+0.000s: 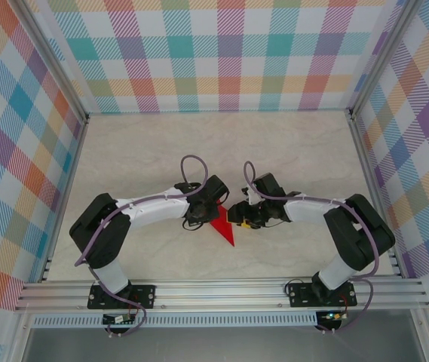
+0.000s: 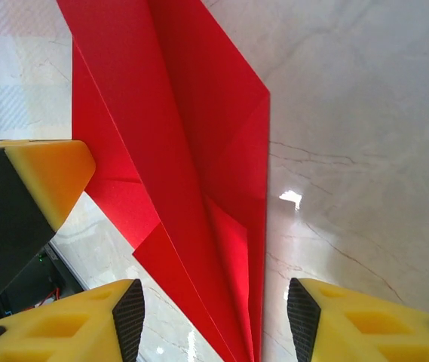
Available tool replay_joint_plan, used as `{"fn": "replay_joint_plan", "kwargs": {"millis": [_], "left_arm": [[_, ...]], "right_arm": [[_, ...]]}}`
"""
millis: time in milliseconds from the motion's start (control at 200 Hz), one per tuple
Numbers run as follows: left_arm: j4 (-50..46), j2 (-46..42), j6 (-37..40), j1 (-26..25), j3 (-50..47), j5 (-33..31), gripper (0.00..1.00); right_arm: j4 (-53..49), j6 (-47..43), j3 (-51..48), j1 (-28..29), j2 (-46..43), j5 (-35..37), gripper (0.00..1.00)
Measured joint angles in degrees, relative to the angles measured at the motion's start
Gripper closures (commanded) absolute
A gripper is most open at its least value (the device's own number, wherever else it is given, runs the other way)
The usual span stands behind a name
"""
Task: Fold a paper plane with a square sheet of paper (pick it up from the middle)
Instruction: Move a paper plane to the center of the table.
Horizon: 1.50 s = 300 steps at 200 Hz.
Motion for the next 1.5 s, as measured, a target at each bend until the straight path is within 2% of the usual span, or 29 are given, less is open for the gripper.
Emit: {"fn": "replay_joint_plan", "kwargs": {"millis": [210, 890, 1085, 1500], "left_arm": [[0.0, 0.0, 0.0, 0.1, 0.0, 0.1, 0.98], [0.0, 0.0, 0.0, 0.1, 0.0, 0.4, 0.98], [0.0, 0.0, 0.0, 0.2, 0.0, 0.6, 0.98], [0.0, 0.0, 0.0, 0.2, 0.0, 0.6, 0.98]], "right_arm": [[0.5, -0.2, 1.0, 0.5, 2.6, -1.2, 0.45], [2.5, -0.8, 1.0, 3.1, 2.4, -2.9, 0.47], [0.8, -2.1, 1.5, 4.8, 2.5, 0.4, 0.51], [-2.1, -3.9, 3.8, 8.0, 3.0, 8.3, 0.64]]}}
